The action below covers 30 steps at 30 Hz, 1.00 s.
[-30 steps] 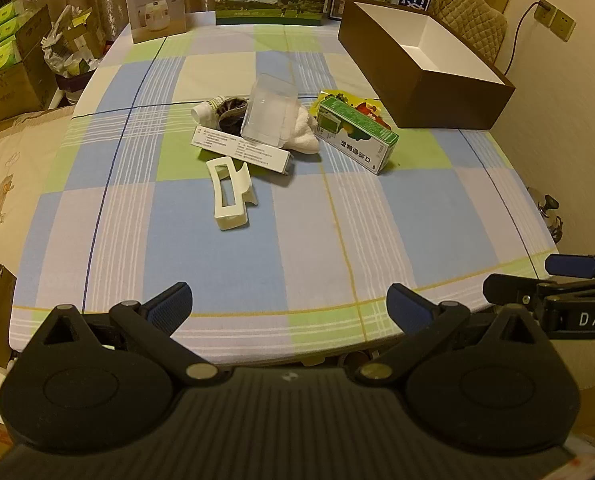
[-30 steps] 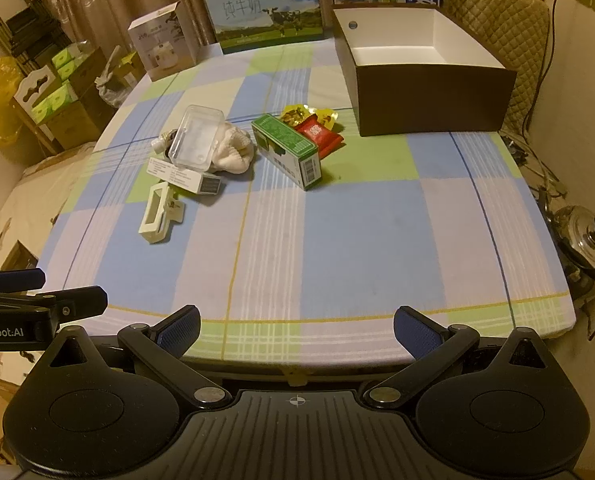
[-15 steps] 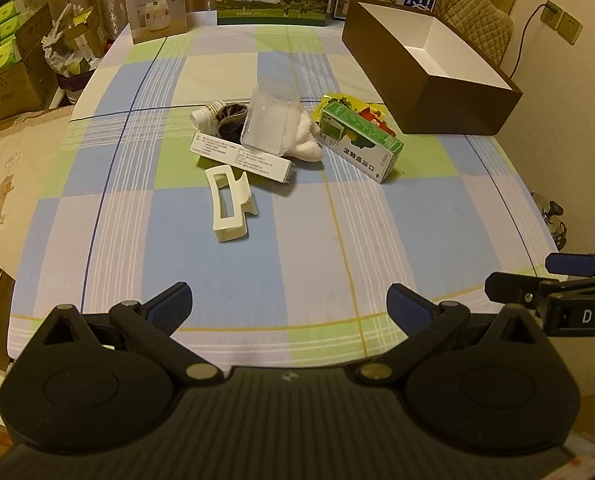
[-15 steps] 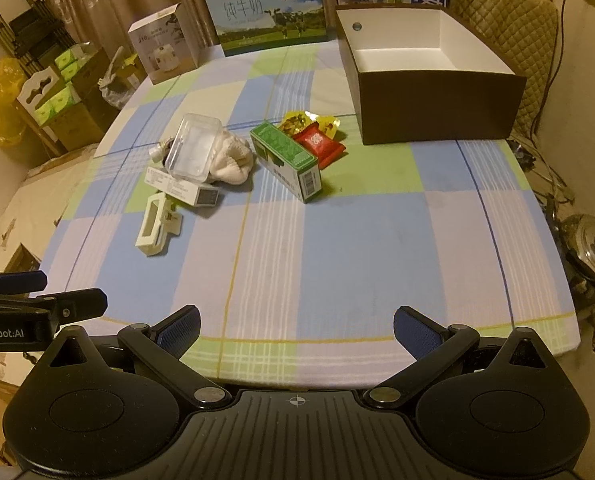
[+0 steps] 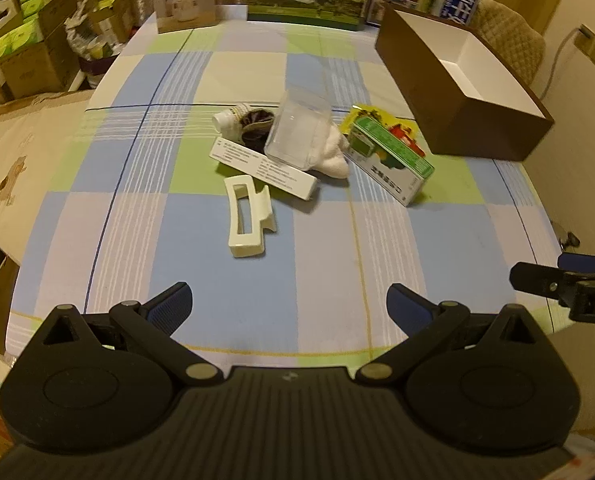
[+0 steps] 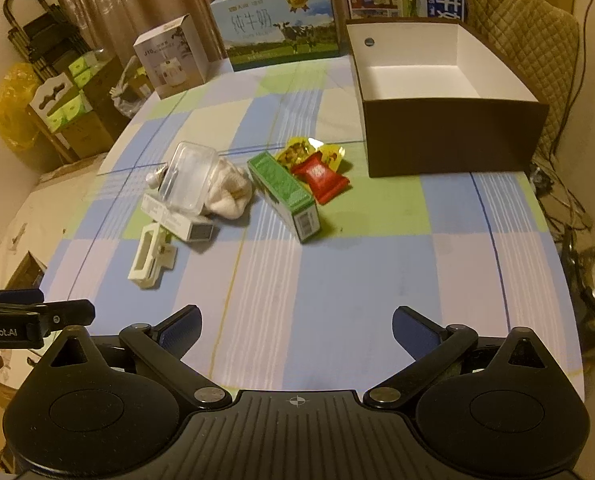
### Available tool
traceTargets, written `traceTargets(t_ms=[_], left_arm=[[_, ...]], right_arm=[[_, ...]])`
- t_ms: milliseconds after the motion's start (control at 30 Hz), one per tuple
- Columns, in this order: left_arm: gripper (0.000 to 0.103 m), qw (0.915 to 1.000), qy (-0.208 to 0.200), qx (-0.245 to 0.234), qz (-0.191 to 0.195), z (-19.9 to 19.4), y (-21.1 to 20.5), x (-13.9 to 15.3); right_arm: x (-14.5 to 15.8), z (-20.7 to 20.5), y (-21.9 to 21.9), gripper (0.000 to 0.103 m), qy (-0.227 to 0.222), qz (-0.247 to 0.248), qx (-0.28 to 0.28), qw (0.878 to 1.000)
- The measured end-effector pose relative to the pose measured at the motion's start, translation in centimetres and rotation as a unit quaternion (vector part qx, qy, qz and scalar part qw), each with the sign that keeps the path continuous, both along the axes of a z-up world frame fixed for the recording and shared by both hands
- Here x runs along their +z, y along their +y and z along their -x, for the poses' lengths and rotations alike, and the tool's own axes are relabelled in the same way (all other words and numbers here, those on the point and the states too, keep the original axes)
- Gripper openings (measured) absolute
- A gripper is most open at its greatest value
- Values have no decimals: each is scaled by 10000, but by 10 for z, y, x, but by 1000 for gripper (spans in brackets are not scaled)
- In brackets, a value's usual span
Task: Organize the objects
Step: 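Move both tools toward the items on the tablecloth, then grasp the green box with the right tool while the left tool grasps the clear container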
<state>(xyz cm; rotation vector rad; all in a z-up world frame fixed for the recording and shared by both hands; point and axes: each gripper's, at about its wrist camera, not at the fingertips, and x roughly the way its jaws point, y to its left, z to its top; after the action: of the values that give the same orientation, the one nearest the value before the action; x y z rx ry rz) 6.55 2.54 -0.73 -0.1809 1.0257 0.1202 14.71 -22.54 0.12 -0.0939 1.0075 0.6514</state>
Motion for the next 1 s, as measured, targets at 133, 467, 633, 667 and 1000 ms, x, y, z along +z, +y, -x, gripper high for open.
traceTargets(t_ms=[133, 467, 633, 667, 1000], left_arm=[[102, 9993, -4, 372, 17, -9, 3, -3], [102, 9973, -53, 735, -72, -46, 1, -16], [98, 9969, -133, 762, -111, -72, 0, -23], [98, 9970, -148, 748, -127, -77, -1, -24], [94, 9971, -194, 560, -474, -122, -4, -38]], right_arm=[[-3, -17, 0, 96, -25, -55, 145, 9999], [-20, -69, 12, 82, -276, -132, 724, 9969], [-32, -93, 29, 69, -434, -120, 1106, 9928], [-35, -97, 33, 67, -465, -138, 1182, 9918], [-62, -130, 83, 55, -518, 18, 1779, 9827]])
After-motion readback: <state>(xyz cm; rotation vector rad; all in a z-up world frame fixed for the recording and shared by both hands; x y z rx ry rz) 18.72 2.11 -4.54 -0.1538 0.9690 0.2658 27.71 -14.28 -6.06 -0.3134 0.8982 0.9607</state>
